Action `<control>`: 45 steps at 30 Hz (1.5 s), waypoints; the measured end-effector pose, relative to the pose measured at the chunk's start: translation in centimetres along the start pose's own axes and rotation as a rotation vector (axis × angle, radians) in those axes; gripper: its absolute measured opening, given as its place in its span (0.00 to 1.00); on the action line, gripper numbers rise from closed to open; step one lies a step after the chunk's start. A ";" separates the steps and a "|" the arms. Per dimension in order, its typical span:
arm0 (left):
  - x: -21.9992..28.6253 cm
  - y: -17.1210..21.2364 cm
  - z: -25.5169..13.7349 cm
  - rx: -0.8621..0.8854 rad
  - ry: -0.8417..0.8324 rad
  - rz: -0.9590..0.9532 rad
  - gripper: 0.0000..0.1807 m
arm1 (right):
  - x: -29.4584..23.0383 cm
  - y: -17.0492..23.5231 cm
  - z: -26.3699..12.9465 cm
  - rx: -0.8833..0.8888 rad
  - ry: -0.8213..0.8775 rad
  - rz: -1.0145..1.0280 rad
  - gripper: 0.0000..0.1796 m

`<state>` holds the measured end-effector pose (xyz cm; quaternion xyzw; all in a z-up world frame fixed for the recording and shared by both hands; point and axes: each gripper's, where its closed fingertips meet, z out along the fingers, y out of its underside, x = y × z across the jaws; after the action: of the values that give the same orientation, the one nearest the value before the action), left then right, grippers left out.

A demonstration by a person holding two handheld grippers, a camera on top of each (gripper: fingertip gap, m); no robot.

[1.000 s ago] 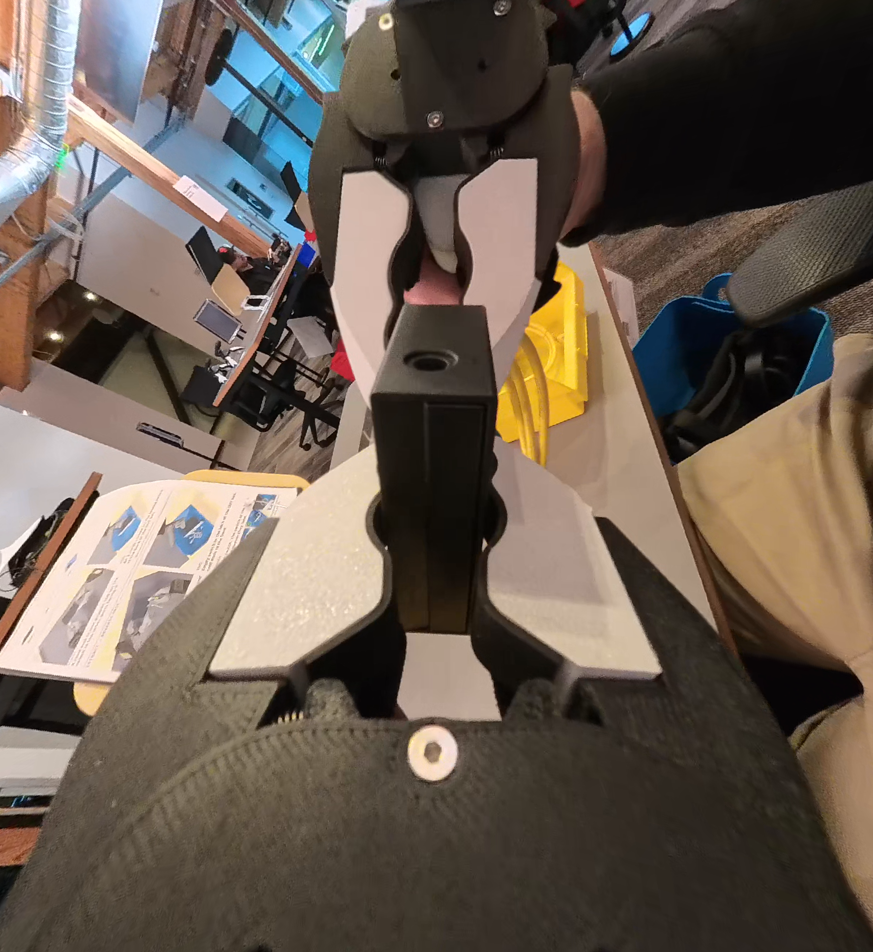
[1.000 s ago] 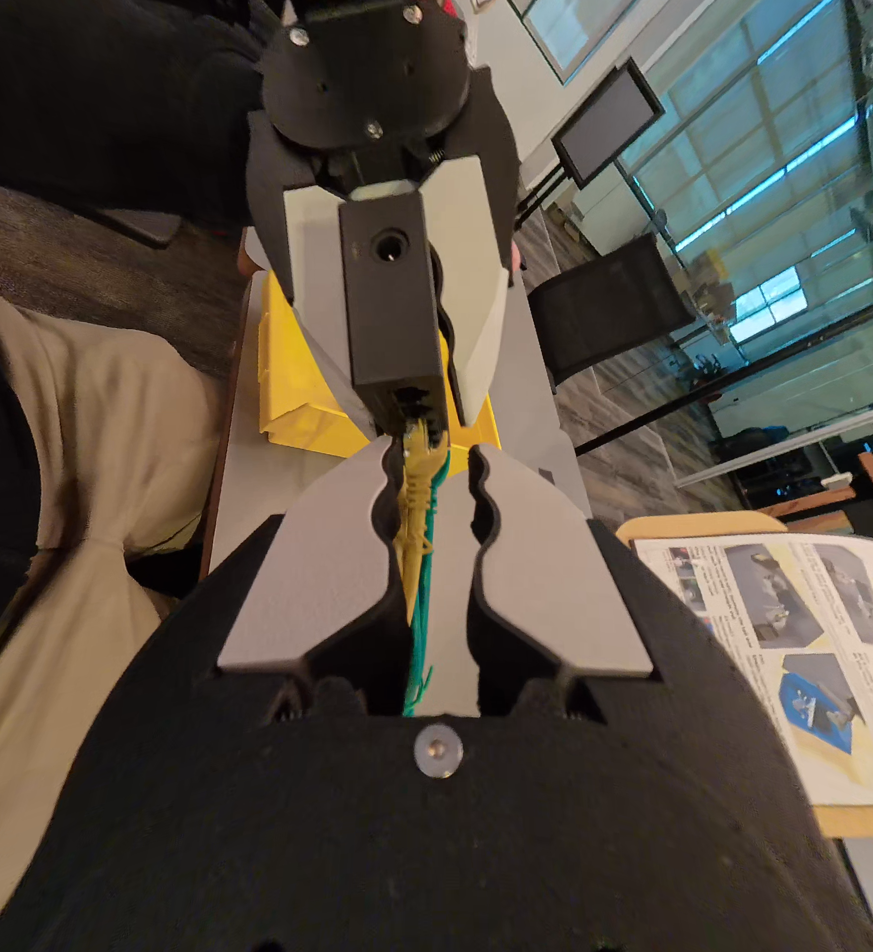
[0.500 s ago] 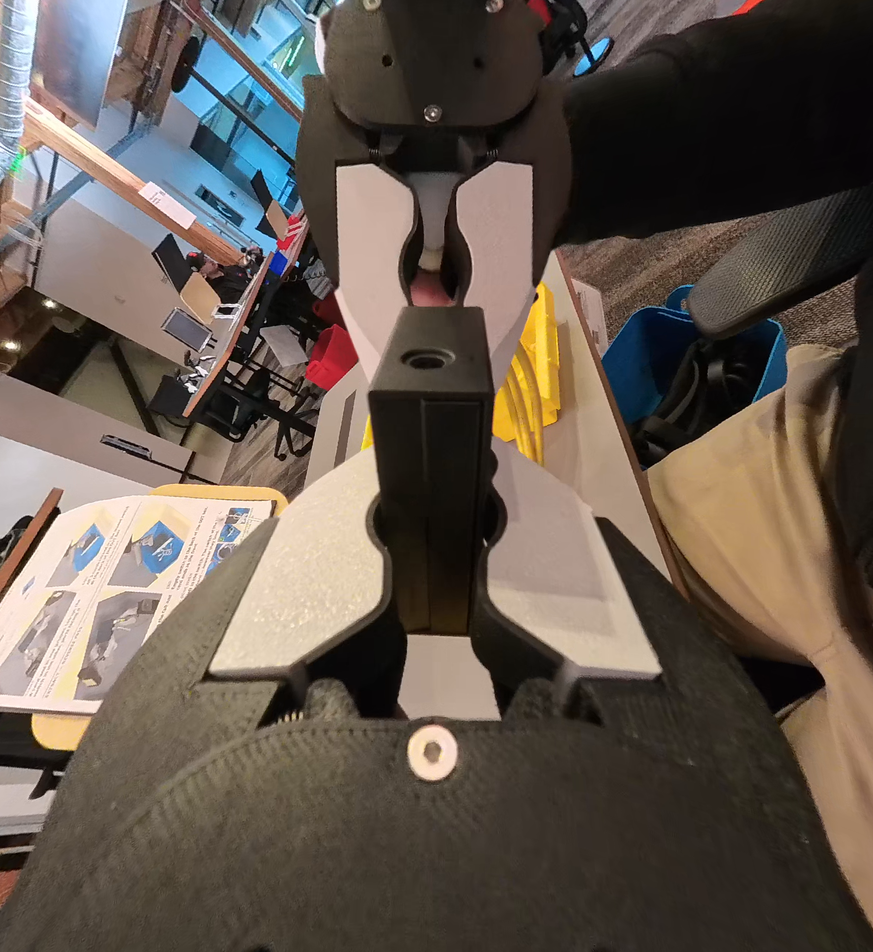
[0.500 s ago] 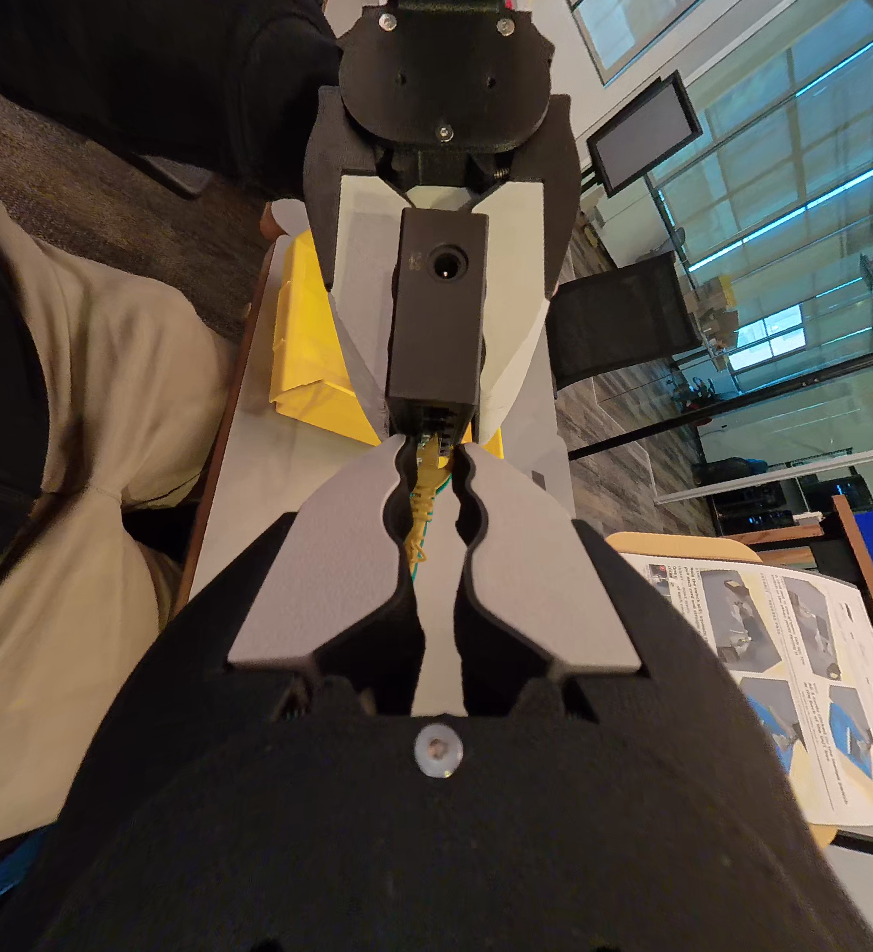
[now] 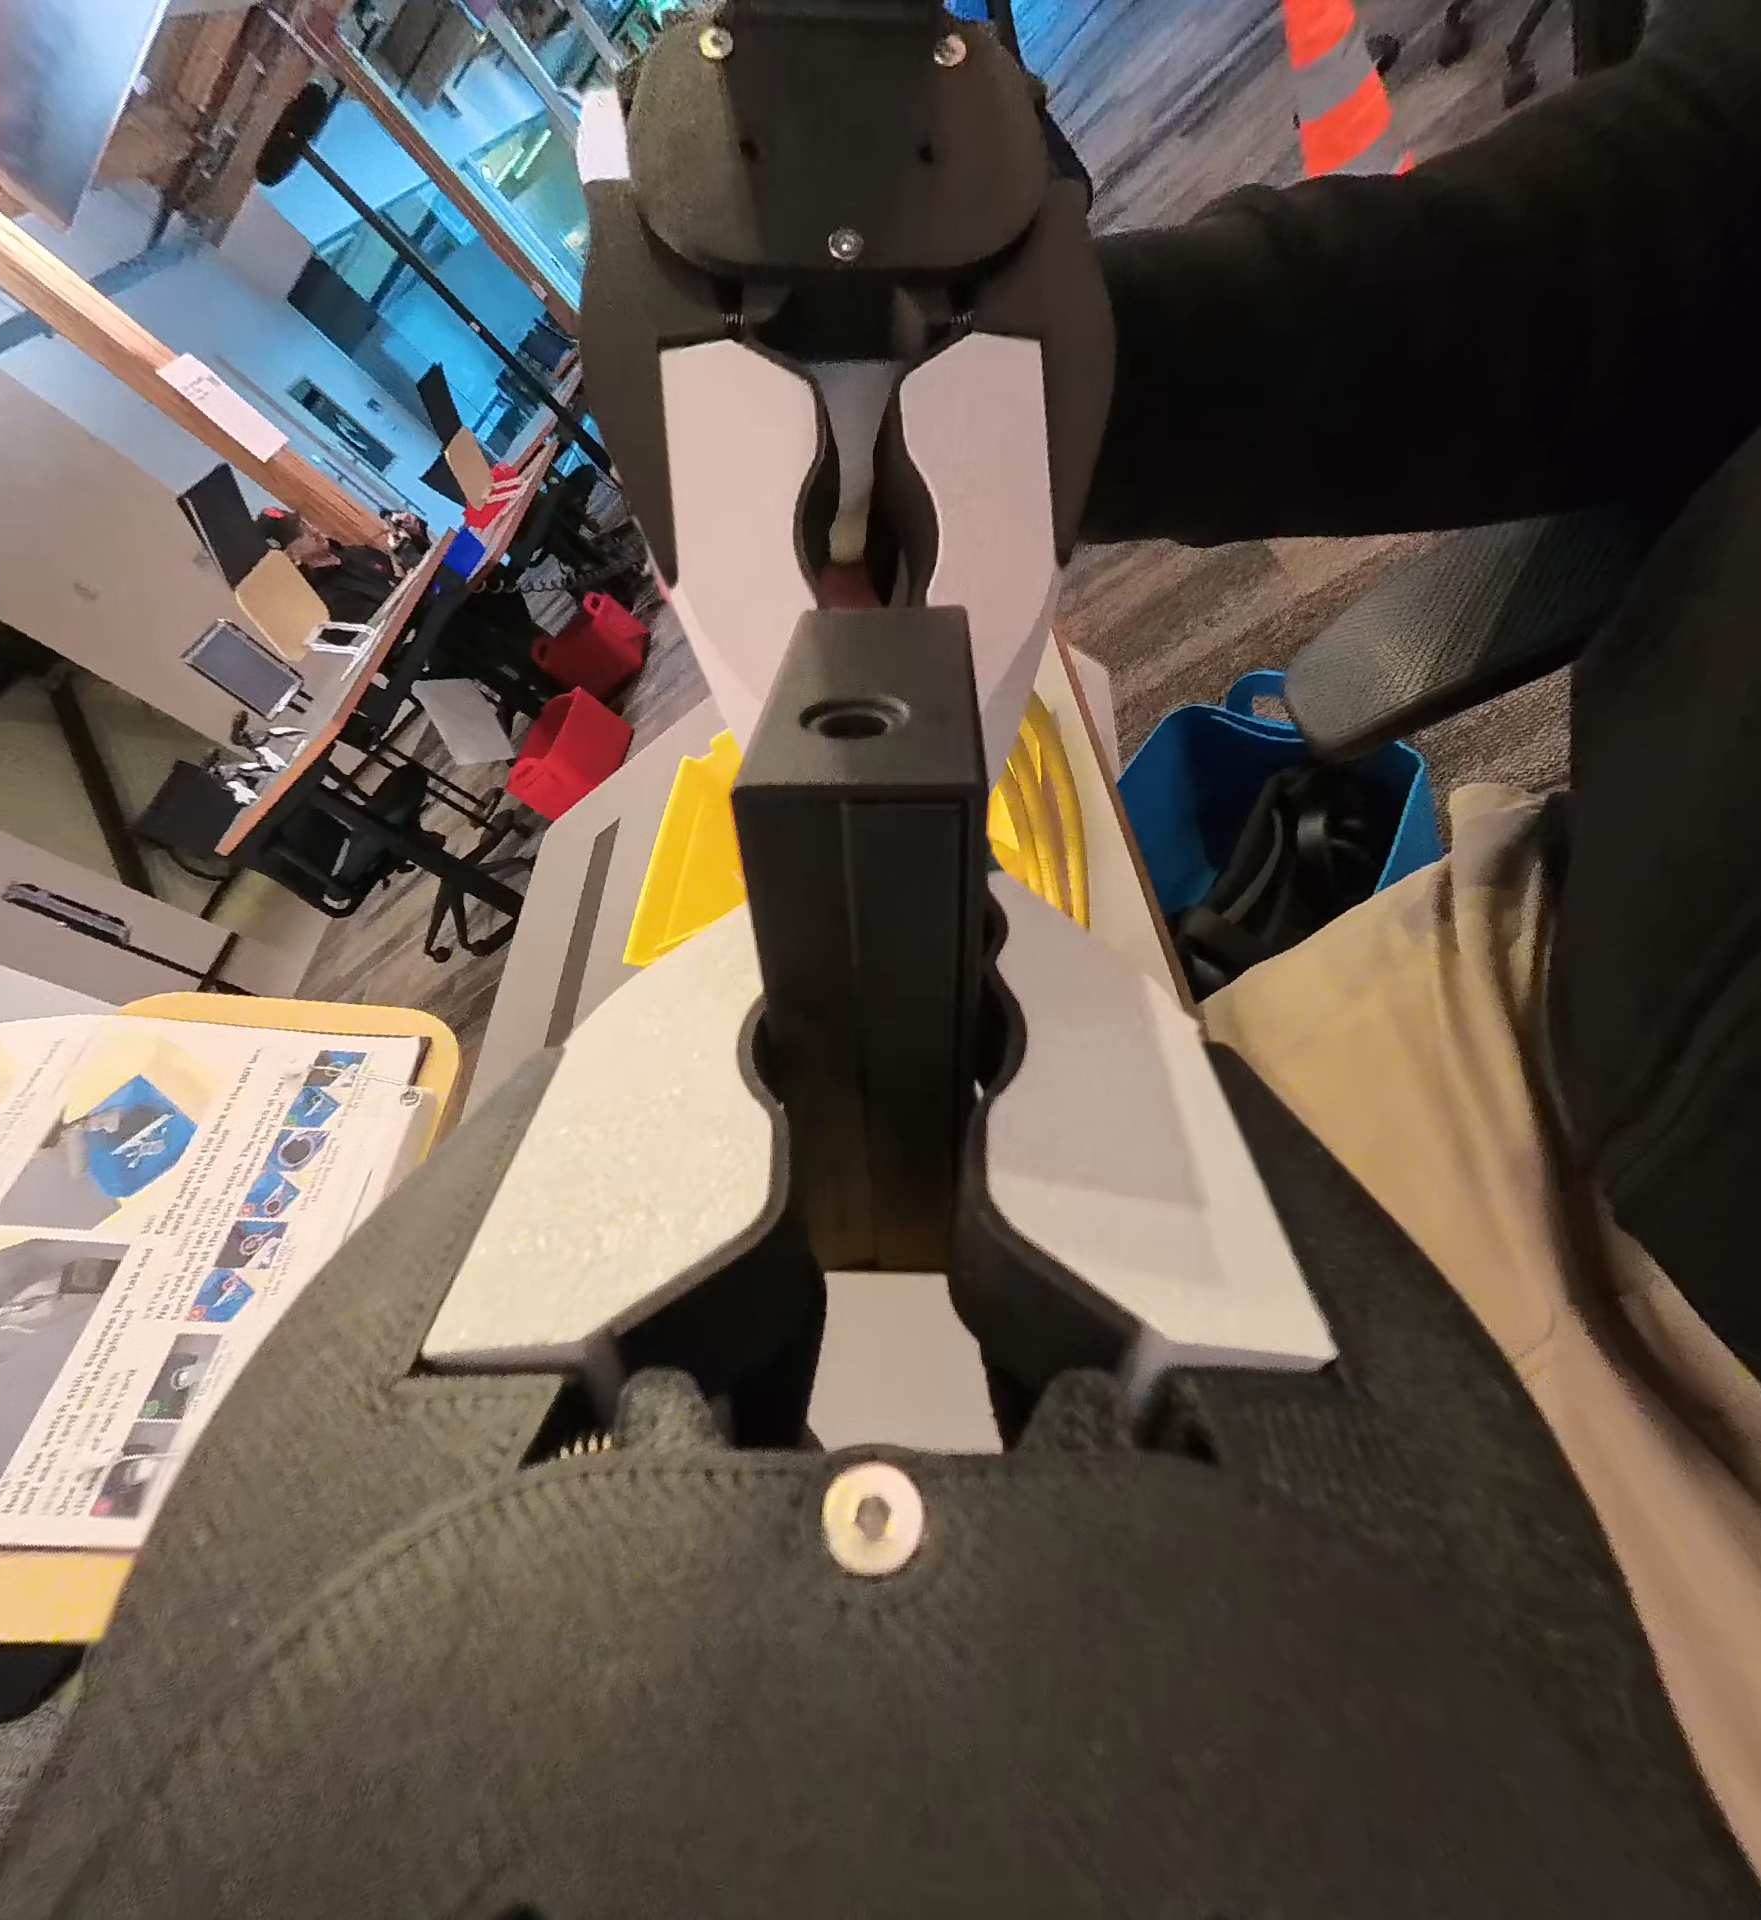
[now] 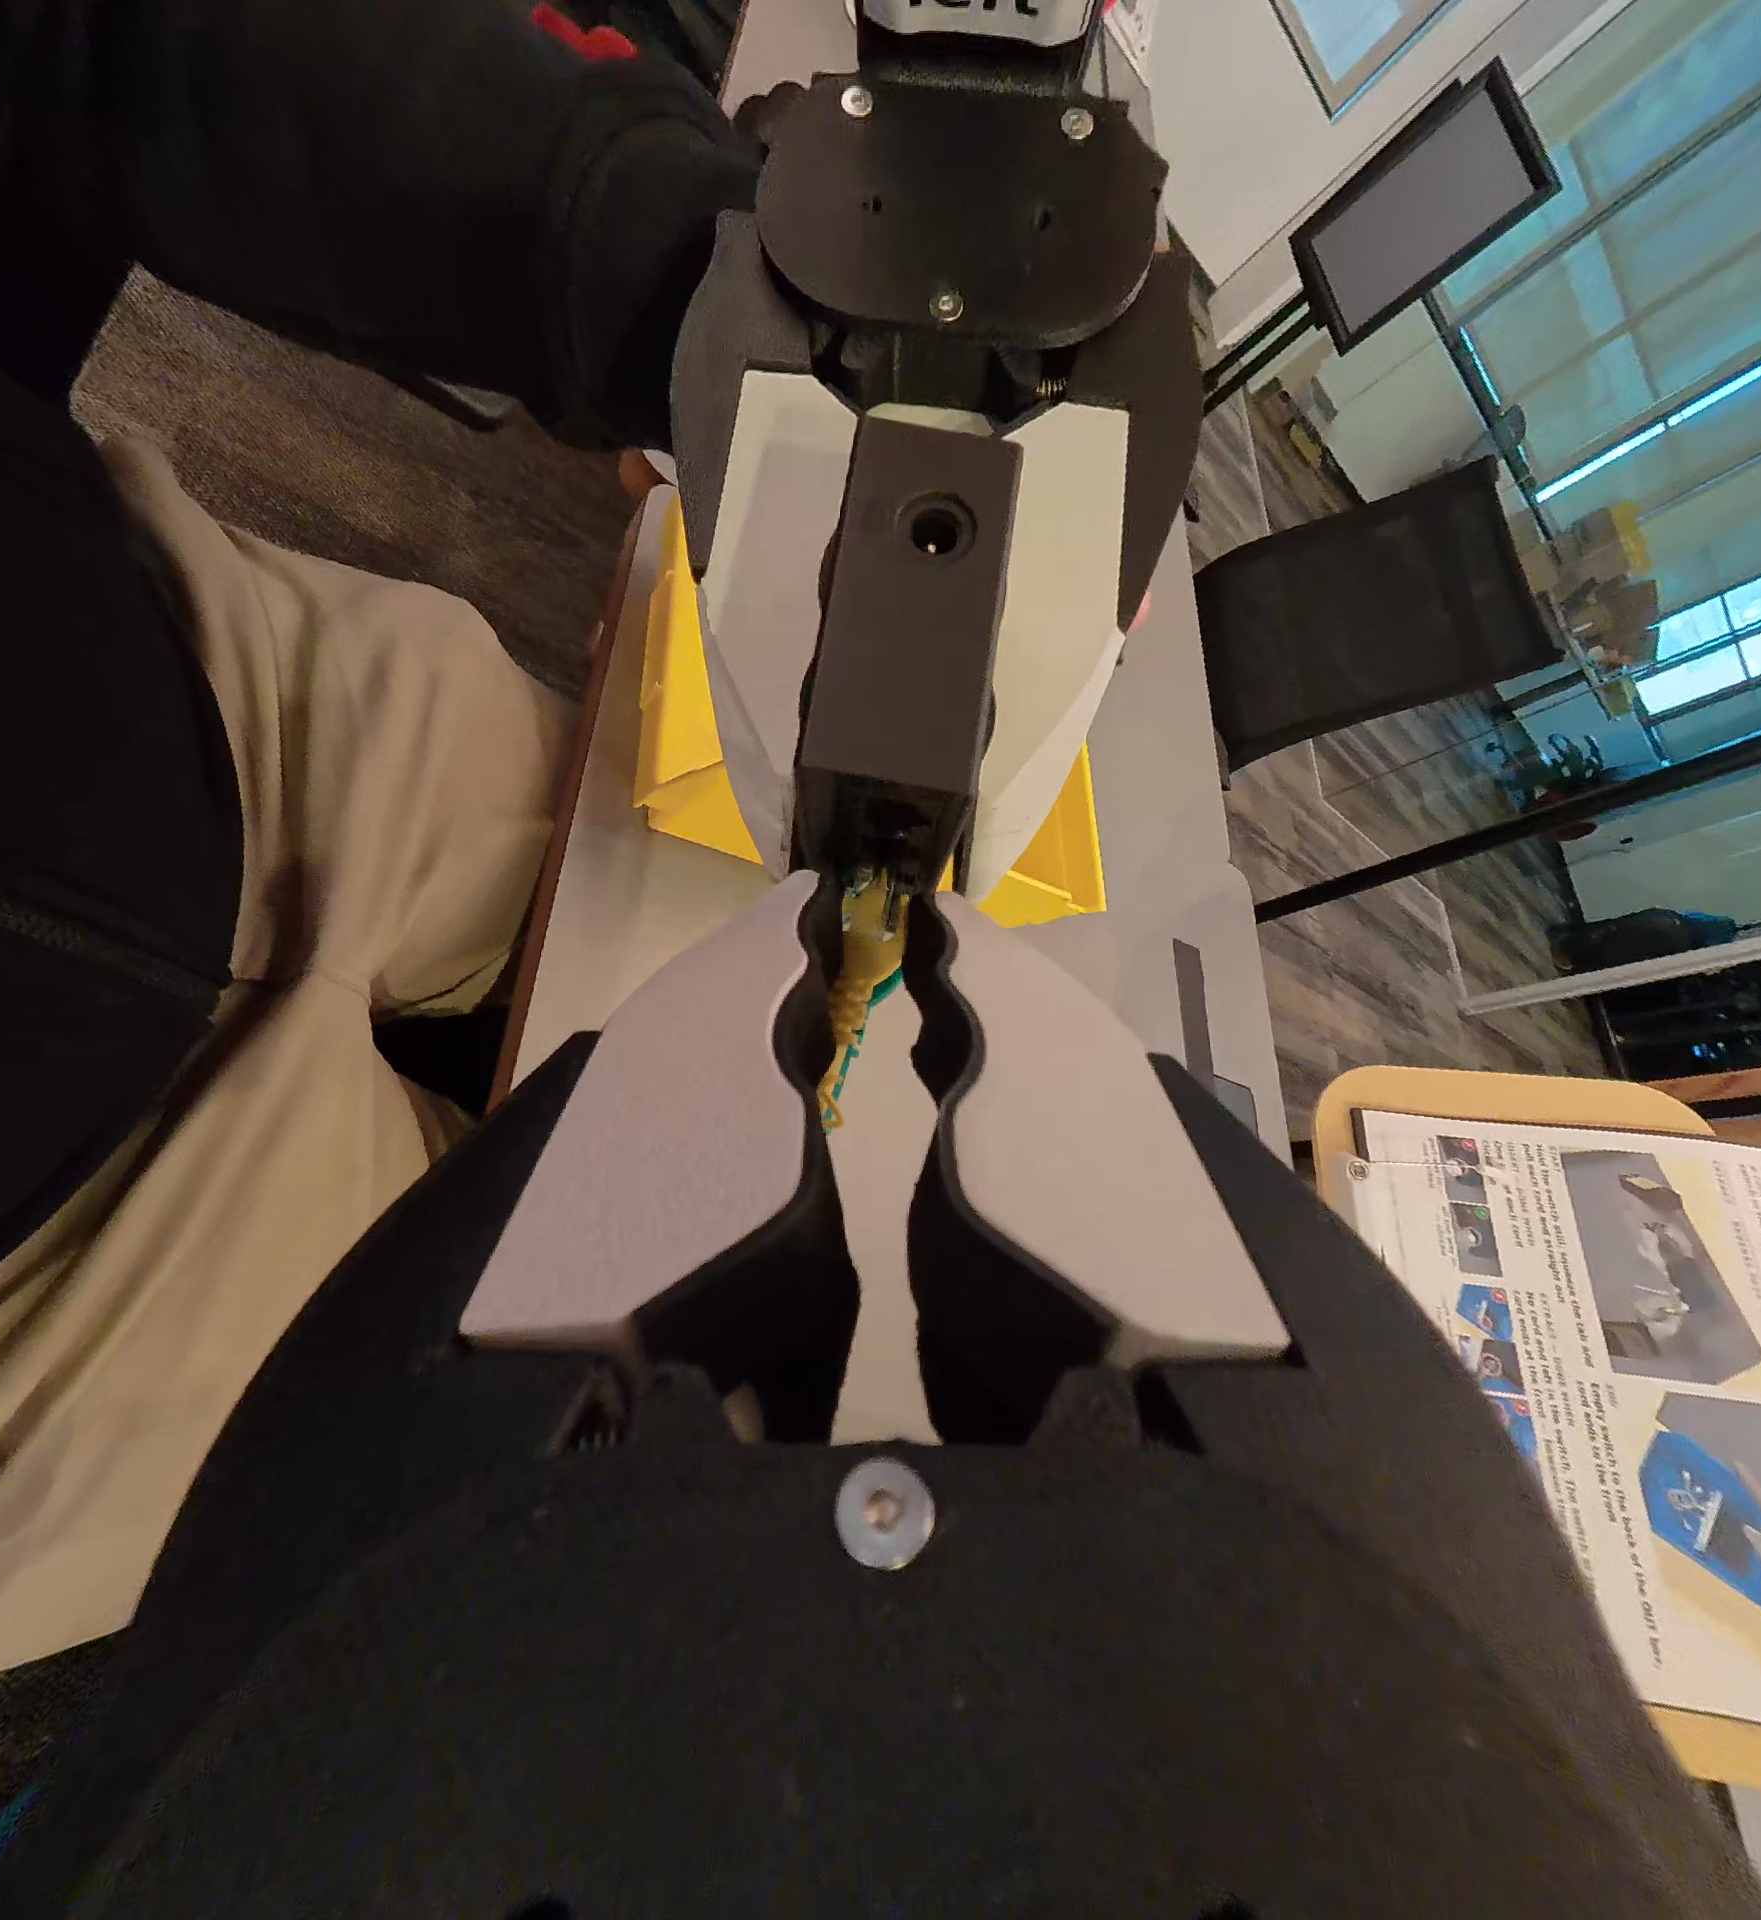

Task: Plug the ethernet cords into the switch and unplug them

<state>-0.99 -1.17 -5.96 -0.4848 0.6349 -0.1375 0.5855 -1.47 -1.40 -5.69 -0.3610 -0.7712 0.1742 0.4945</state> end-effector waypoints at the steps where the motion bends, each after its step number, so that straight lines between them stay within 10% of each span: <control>1: -0.1 0.1 -0.1 0.002 0.000 -0.008 0.17 | 0.0 0.1 -0.1 -0.004 -0.006 0.004 0.06; 5: -5.0 -0.5 -6.1 0.101 -0.184 -0.102 0.16 | 2.0 1.8 -3.5 -0.014 0.070 0.062 0.06; 12: -4.5 1.3 -4.5 -0.060 -0.209 -0.030 0.16 | 6.1 6.9 -8.7 -0.094 0.269 0.226 0.06; 26: -4.9 2.4 -3.9 -0.111 -0.230 -0.003 0.16 | 6.1 29.4 -17.2 -0.124 0.559 0.978 0.07; 32: -4.9 2.6 -3.9 -0.131 -0.237 0.009 0.16 | 0.3 38.3 -16.6 -0.649 0.496 1.141 0.21; 37: -4.9 2.4 -3.9 -0.113 -0.235 0.008 0.16 | 3.1 35.2 -17.9 -0.663 0.573 1.011 0.21; 45: -3.7 0.7 -3.0 -0.073 -0.196 0.038 0.16 | 6.5 9.8 -8.0 -0.016 0.236 0.413 0.26</control>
<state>-4.50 0.88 -3.45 -0.5047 0.5883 -0.0549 0.6294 7.77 9.27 -4.09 -0.5331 -0.6192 0.2222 0.5320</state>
